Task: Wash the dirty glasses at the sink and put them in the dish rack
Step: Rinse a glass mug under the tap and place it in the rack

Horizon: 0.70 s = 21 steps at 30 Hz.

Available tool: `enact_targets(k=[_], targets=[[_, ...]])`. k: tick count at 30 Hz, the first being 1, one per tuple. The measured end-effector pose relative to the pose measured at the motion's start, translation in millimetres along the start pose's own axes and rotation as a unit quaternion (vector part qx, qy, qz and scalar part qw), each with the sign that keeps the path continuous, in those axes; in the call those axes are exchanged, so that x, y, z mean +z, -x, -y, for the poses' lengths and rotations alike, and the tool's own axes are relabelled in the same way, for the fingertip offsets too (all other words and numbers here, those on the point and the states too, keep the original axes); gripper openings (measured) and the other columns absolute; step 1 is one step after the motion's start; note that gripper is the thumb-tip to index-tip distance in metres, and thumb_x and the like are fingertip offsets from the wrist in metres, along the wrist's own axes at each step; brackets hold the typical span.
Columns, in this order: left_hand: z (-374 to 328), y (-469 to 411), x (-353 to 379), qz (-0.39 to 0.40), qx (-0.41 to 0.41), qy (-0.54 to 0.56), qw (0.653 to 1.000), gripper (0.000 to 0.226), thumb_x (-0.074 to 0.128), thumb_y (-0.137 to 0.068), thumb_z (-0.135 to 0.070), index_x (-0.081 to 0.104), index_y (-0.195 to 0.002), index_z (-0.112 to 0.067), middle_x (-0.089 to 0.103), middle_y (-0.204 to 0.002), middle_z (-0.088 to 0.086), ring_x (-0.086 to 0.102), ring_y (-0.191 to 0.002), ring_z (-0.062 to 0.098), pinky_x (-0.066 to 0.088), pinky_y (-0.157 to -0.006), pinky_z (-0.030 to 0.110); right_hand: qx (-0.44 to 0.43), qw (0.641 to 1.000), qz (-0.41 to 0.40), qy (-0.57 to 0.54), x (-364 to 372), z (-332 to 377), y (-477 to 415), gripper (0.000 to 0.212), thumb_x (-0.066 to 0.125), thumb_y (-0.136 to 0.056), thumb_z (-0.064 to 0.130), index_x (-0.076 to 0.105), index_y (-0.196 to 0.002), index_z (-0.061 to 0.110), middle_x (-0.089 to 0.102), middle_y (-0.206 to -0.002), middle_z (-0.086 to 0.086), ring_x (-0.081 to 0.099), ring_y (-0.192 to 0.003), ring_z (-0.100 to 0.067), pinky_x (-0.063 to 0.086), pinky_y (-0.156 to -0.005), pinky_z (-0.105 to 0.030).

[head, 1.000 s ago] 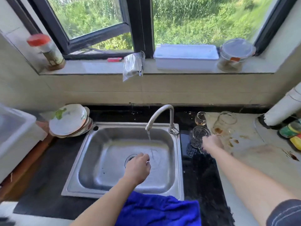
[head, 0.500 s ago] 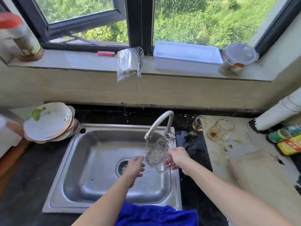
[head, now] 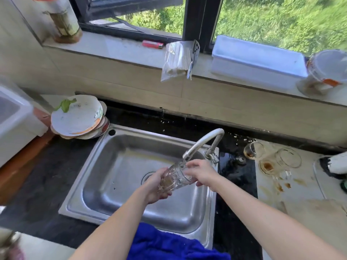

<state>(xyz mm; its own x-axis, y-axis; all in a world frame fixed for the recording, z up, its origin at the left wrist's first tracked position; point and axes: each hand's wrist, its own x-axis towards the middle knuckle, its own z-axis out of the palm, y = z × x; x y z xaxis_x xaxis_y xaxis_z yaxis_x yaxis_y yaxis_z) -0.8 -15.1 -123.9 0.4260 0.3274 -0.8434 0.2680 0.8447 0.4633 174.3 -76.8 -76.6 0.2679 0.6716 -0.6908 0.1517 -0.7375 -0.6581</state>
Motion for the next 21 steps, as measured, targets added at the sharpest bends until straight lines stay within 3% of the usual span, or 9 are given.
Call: enact_targets(k=[3, 5, 9, 11, 14, 17, 21], targets=[[-0.4, -4.2, -4.1, 0.031, 0.019, 0.093, 0.995, 0.029, 0.046, -0.094, -0.036, 0.065, -0.098, -0.015, 0.066, -0.088, 0.011, 0.062, -0.072, 0.027, 0.051, -0.063, 0.032, 0.004, 1.000, -0.003, -0.006, 0.0, 0.2, -4.2, 0.018, 0.065, -0.093, 0.018, 0.068, -0.096, 0.001, 0.066, -0.078, -0.013, 0.061, -0.052, -0.014, 0.047, -0.046, -0.023], [-1.5, -4.6, -6.5, 0.062, 0.043, 0.159, 0.984, 0.027, 0.051, -0.088, -0.029, 0.065, -0.103, -0.011, 0.067, -0.099, 0.015, 0.063, -0.083, 0.030, 0.051, -0.073, 0.039, 0.039, 0.998, 0.018, -0.041, 1.0, 0.1, -0.3, 0.019, 0.061, -0.095, 0.015, 0.064, -0.093, -0.004, 0.068, -0.074, -0.016, 0.065, -0.052, -0.016, 0.047, -0.043, -0.022], [-8.1, 3.2, -2.8, 0.090, 0.027, 0.128, 0.987, 0.029, 0.046, -0.086, -0.031, 0.065, -0.097, -0.012, 0.067, -0.087, 0.013, 0.060, -0.074, 0.030, 0.044, -0.055, 0.029, 0.016, 1.000, 0.009, -0.010, -1.5, 6.9, 0.3, 0.017, 0.058, -0.096, 0.012, 0.062, -0.104, -0.002, 0.068, -0.092, -0.014, 0.065, -0.053, -0.016, 0.048, -0.043, -0.022], [-11.2, 8.0, -0.8, 0.093, 0.030, 0.144, 0.985, 0.037, 0.043, -0.092, -0.042, 0.068, -0.096, -0.014, 0.068, -0.089, 0.012, 0.061, -0.075, 0.030, 0.044, -0.058, 0.030, -0.007, 1.000, -0.013, 0.004, -2.8, 9.8, -1.4, 0.014, 0.061, -0.094, 0.010, 0.065, -0.104, 0.002, 0.067, -0.097, -0.014, 0.065, -0.054, -0.020, 0.049, -0.044, -0.023], [-9.3, 9.1, -3.9, 0.087, 0.079, 0.213, 0.970, 0.051, 0.047, -0.087, -0.062, 0.068, -0.102, -0.018, 0.069, -0.103, 0.014, 0.064, -0.083, 0.030, 0.045, -0.067, 0.035, 0.026, 0.999, 0.010, -0.041, -0.4, 8.2, -0.8, 0.013, 0.059, -0.094, 0.006, 0.062, -0.105, -0.001, 0.070, -0.091, -0.020, 0.073, -0.067, -0.027, 0.052, -0.046, -0.022], [-5.5, 7.3, -2.6, 0.061, 0.107, 0.174, 0.977, 0.043, 0.059, -0.082, -0.054, 0.063, -0.110, -0.021, 0.068, -0.103, 0.009, 0.062, -0.084, 0.023, 0.044, -0.067, 0.033, 0.030, 0.998, 0.042, -0.037, 0.0, 8.4, 3.1, 0.014, 0.058, -0.096, 0.010, 0.062, -0.100, -0.004, 0.072, -0.078, -0.018, 0.072, -0.064, -0.024, 0.053, -0.046, -0.022], [-11.9, 8.1, 2.7, 0.030, 0.056, 0.094, 0.994, 0.039, 0.049, -0.092, -0.047, 0.068, -0.100, -0.014, 0.069, -0.085, 0.007, 0.058, -0.063, 0.021, 0.038, -0.048, 0.023, -0.062, 0.998, 0.018, 0.026, -1.0, 19.9, 4.5, 0.007, 0.065, -0.091, 0.016, 0.064, -0.090, 0.009, 0.069, -0.080, -0.009, 0.070, -0.059, -0.019, 0.044, -0.043, -0.023]])
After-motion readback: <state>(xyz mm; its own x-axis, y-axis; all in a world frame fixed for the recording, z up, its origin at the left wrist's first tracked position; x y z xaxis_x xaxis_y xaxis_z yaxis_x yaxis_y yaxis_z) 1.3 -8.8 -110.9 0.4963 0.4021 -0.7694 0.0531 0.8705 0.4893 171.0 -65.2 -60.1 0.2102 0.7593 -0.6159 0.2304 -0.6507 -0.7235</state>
